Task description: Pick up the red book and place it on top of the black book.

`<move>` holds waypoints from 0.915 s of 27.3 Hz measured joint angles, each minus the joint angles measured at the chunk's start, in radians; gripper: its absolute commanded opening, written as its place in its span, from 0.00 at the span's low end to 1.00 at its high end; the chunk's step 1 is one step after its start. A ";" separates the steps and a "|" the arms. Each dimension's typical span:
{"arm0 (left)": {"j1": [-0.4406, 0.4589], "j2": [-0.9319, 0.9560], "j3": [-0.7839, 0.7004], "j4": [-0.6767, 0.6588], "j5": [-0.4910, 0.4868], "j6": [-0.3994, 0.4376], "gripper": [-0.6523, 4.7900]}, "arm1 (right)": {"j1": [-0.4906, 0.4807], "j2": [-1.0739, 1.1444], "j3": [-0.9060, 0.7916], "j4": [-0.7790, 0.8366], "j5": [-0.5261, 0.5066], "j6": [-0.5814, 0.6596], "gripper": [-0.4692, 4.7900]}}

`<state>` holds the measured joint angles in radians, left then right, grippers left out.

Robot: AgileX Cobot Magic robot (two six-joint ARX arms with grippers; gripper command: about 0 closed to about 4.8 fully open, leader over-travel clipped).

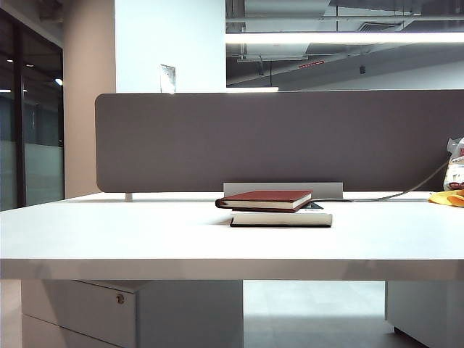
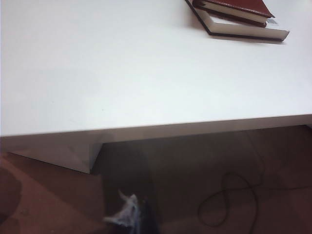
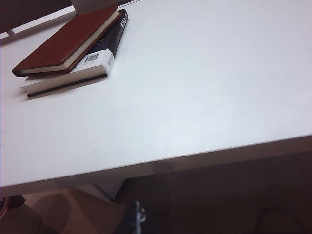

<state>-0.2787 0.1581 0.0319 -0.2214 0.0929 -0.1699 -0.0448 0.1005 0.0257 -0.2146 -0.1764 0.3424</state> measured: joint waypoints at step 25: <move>0.000 0.000 -0.005 0.012 -0.006 -0.003 0.11 | 0.000 0.000 0.000 0.000 -0.002 -0.037 0.08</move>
<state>-0.2787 0.1581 0.0273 -0.2092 0.0864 -0.1730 -0.0448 0.1009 0.0257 -0.2146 -0.1787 0.3054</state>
